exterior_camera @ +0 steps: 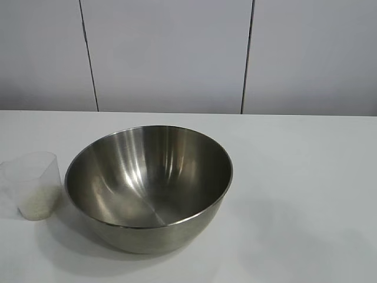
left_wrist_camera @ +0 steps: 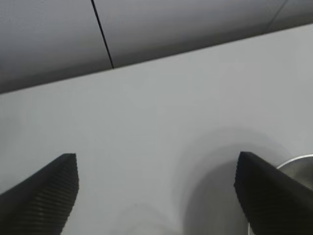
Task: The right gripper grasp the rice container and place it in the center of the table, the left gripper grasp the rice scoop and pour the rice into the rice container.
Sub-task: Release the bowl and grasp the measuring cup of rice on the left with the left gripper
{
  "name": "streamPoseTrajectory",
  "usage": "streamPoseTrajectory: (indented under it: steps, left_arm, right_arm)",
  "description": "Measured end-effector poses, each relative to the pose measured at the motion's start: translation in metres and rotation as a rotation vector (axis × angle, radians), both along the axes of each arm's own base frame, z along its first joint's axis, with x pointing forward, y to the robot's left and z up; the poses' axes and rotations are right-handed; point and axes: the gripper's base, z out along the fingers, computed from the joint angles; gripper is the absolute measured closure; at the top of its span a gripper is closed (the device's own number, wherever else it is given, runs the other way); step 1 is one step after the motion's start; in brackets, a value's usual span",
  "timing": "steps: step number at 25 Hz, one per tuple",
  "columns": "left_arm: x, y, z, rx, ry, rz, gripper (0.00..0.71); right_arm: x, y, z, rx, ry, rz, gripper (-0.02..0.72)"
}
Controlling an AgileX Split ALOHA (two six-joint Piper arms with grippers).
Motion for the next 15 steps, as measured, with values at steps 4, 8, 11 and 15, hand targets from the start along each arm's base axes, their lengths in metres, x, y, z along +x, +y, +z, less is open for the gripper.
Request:
streamPoseTrajectory:
  steps: [4,8,11,15]
  left_arm:
    - [-0.048,0.008,-0.025,-0.05,-0.165,0.067,0.081]
    - [-0.092,0.016,-0.066,-0.092,-0.272,0.143,0.081]
    - [-0.114,0.021,-0.101,-0.117,-0.266,0.187,0.081]
    - [-0.127,0.022,-0.137,-0.118,-0.198,0.207,0.081]
  right_arm:
    - [0.0,0.0,0.0,0.0,0.0,0.0,0.209]
    - [0.0,0.0,0.0,0.0,0.0,0.0,0.209]
    - [0.0,0.0,0.0,0.0,0.0,0.0,0.209]
    - [0.0,0.0,0.0,0.0,0.0,0.0,0.209]
